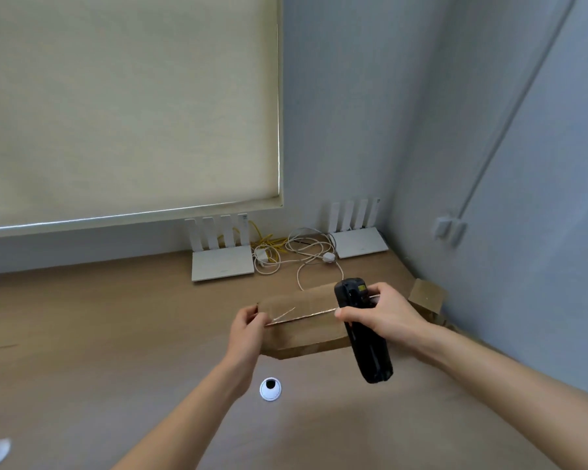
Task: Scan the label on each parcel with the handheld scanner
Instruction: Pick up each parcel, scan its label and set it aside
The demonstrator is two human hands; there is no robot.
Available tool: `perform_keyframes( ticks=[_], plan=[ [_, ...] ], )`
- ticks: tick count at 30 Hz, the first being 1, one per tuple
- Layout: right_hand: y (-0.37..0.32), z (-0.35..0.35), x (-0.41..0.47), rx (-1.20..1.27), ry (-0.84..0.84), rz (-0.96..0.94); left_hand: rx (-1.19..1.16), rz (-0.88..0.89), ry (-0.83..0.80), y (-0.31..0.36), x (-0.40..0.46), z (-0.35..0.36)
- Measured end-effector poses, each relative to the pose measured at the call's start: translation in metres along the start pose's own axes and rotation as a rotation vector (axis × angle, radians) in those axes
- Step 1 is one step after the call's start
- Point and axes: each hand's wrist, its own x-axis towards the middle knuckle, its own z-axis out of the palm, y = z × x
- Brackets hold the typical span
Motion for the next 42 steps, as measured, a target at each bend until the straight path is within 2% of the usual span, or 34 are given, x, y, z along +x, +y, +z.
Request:
perform_keyframes(
  ticks=[6, 11, 16, 24, 29, 38, 42],
  plan=[
    [-0.028, 0.014, -0.104, 0.093, 0.079, -0.001, -0.013, 0.12, 0.012, 0.025, -0.087, -0.053],
    [-0.045, 0.019, -0.175, 0.073, 0.132, -0.022, -0.055, 0.165, -0.038, 0.04, -0.141, -0.087],
    [-0.06, 0.013, -0.231, 0.054, 0.131, -0.039, -0.026, 0.179, -0.185, 0.053, -0.187, -0.104],
    [-0.071, -0.002, -0.31, 0.002, 0.064, -0.076, -0.066, 0.204, -0.25, 0.061, -0.257, -0.117],
    [-0.069, -0.012, -0.352, -0.198, 0.077, -0.118, 0.005, 0.306, -0.174, 0.064, -0.302, -0.129],
    [-0.081, -0.028, -0.431, -0.768, 0.204, -0.22, 0.128, 0.422, -0.015, 0.061, -0.388, -0.166],
    [-0.088, -0.027, -0.462, -0.915, 0.19, -0.214, 0.134, 0.457, 0.034, 0.061, -0.421, -0.184]
  ],
)
